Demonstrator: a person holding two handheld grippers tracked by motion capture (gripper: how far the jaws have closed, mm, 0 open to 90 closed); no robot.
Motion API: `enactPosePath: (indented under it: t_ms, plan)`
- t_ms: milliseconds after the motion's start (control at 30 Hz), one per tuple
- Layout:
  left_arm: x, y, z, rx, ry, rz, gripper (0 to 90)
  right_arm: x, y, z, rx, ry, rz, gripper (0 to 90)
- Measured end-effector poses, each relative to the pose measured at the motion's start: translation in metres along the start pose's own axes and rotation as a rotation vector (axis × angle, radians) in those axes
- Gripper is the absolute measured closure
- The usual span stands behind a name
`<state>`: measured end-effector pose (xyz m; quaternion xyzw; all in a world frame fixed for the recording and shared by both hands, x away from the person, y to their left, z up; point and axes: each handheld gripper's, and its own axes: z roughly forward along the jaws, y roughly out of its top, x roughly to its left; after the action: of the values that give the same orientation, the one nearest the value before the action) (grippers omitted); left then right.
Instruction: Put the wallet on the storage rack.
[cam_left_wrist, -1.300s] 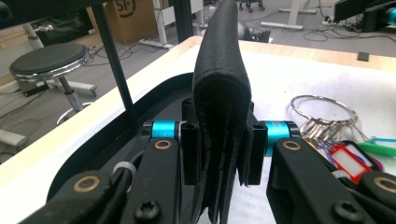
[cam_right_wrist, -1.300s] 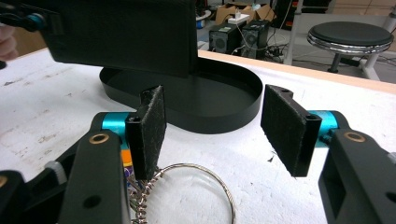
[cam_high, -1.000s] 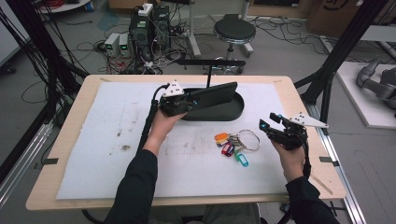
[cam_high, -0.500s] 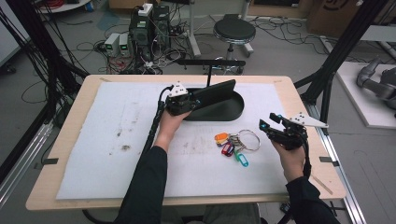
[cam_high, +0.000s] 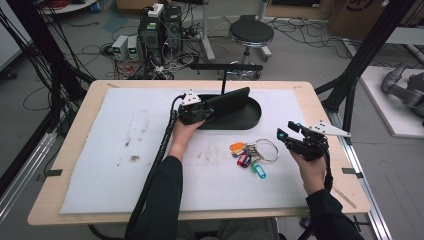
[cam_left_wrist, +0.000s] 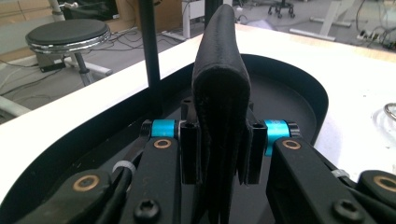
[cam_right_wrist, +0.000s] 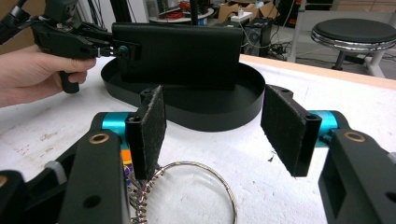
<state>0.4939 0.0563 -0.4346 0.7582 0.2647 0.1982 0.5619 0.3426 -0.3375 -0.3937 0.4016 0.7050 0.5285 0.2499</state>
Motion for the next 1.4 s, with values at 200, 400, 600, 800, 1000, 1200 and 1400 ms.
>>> enactPosePath:
  t_ms: [200, 400, 600, 800, 1000, 1200, 1400]
  plan:
    - [0.007, -0.004, -0.001, 0.005, 0.01, -0.009, 73.8, -0.001, 0.0, 0.0, 0.005, 0.0, -0.002, 40.9]
    - [0.011, -0.007, -0.002, 0.035, 0.02, -0.017, 72.1, -0.001, -0.001, 0.0, 0.008, 0.001, 0.003, 40.9]
    - [0.012, -0.005, -0.006, 0.071, 0.074, -0.04, 55.8, -0.002, -0.001, 0.0, 0.008, 0.0, 0.003, 40.9]
    - [0.012, 0.003, -0.018, 0.124, 0.108, -0.102, 29.9, -0.002, -0.001, 0.0, 0.009, -0.001, 0.001, 40.9]
    - [0.004, 0.01, -0.031, 0.163, 0.131, -0.04, 26.0, -0.002, -0.001, 0.0, 0.009, -0.005, 0.005, 40.9]
    - [-0.009, 0.014, -0.059, 0.124, 0.121, 0.009, 26.1, -0.004, -0.001, -0.002, 0.0, -0.015, 0.01, 41.0]
    - [-0.027, 0.015, -0.101, 0.086, 0.122, 0.023, 26.6, -0.004, -0.001, -0.004, 0.003, -0.025, 0.012, 40.9]
